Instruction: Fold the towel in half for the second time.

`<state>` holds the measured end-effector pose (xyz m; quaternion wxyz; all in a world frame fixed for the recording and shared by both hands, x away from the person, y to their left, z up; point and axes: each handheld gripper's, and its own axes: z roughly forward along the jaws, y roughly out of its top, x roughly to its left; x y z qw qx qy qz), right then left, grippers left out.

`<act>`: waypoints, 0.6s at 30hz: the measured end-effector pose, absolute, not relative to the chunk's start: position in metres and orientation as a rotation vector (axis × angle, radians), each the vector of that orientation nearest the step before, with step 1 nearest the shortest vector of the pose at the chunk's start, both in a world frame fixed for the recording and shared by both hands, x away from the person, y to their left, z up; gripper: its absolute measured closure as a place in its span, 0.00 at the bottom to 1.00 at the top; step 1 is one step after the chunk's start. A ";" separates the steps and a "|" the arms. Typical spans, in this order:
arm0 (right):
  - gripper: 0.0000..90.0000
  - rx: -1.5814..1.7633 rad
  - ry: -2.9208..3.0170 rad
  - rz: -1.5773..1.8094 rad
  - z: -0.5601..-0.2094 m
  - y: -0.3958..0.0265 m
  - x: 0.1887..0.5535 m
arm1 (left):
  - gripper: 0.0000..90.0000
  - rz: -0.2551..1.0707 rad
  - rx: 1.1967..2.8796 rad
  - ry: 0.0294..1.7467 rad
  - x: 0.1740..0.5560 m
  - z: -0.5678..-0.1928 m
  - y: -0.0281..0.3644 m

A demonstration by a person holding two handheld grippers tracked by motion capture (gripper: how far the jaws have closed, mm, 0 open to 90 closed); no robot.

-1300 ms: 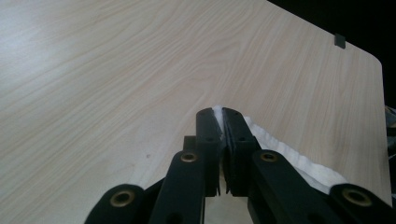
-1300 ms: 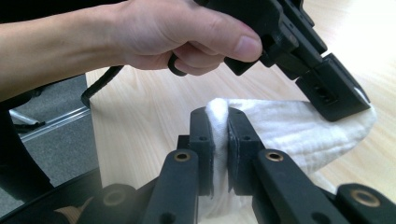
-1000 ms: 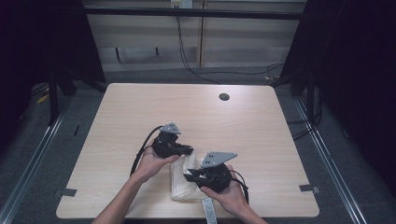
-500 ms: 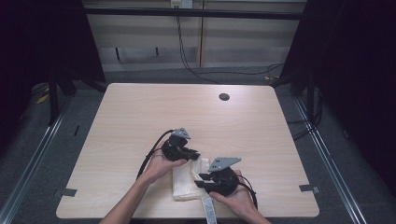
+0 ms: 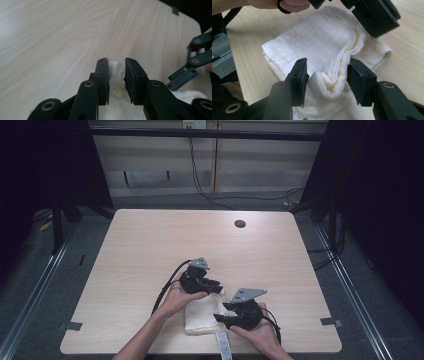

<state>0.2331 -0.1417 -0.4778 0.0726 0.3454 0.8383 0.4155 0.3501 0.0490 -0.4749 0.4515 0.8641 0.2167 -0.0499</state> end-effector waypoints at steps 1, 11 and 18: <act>0.57 1.036 2.521 1.241 -0.478 -0.143 0.234 | 0.80 -0.112 2.129 0.538 0.350 -0.474 0.049; 0.55 1.052 2.482 1.209 -0.477 -0.156 0.242 | 0.70 -0.058 2.095 0.519 0.349 -0.461 0.056; 0.61 1.090 2.427 1.241 -0.468 -0.174 0.252 | 0.63 0.008 2.134 0.522 0.346 -0.456 0.060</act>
